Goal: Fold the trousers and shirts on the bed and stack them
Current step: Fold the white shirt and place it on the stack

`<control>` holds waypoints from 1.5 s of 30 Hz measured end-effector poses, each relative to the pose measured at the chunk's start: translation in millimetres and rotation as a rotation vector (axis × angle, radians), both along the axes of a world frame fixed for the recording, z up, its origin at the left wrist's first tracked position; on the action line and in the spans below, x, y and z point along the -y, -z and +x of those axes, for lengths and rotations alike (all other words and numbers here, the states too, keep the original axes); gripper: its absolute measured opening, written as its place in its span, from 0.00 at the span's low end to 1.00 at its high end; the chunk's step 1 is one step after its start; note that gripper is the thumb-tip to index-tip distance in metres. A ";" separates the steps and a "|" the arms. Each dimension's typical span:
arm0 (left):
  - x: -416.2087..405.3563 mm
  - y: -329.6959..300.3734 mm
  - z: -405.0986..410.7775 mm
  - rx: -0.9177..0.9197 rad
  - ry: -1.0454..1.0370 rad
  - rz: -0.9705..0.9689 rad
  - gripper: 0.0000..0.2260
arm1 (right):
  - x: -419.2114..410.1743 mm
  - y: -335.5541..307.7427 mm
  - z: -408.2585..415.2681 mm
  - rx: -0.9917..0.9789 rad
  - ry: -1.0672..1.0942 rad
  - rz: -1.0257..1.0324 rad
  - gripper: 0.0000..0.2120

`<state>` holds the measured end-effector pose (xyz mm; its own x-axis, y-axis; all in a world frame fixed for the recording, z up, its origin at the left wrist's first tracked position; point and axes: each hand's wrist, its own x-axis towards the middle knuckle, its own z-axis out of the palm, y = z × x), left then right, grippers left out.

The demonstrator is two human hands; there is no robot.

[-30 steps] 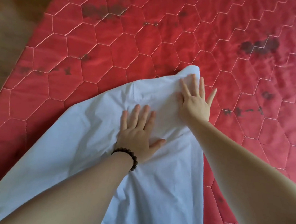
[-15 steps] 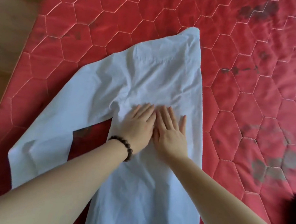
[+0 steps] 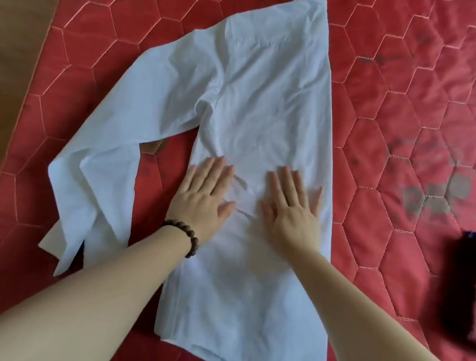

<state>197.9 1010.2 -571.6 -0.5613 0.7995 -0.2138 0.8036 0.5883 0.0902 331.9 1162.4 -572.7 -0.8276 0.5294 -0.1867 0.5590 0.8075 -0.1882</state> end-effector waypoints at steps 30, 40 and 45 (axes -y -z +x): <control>150.6 -17.0 126.6 0.123 -0.059 -0.017 0.31 | 154.8 -21.0 150.4 0.115 0.093 -0.013 0.29; 161.2 -32.6 30.5 -0.002 -0.717 0.166 0.51 | 147.5 -33.8 26.1 0.083 -0.185 -0.091 0.27; 164.5 -33.0 -24.9 0.008 -0.882 0.243 0.46 | 146.2 -32.8 -61.7 0.123 -0.288 -0.091 0.29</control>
<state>173.0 845.7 -538.7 -0.9892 0.1051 -0.1019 0.0707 0.9527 0.2956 270.2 1016.2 -539.9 -0.9093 0.2533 -0.3302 0.3330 0.9187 -0.2123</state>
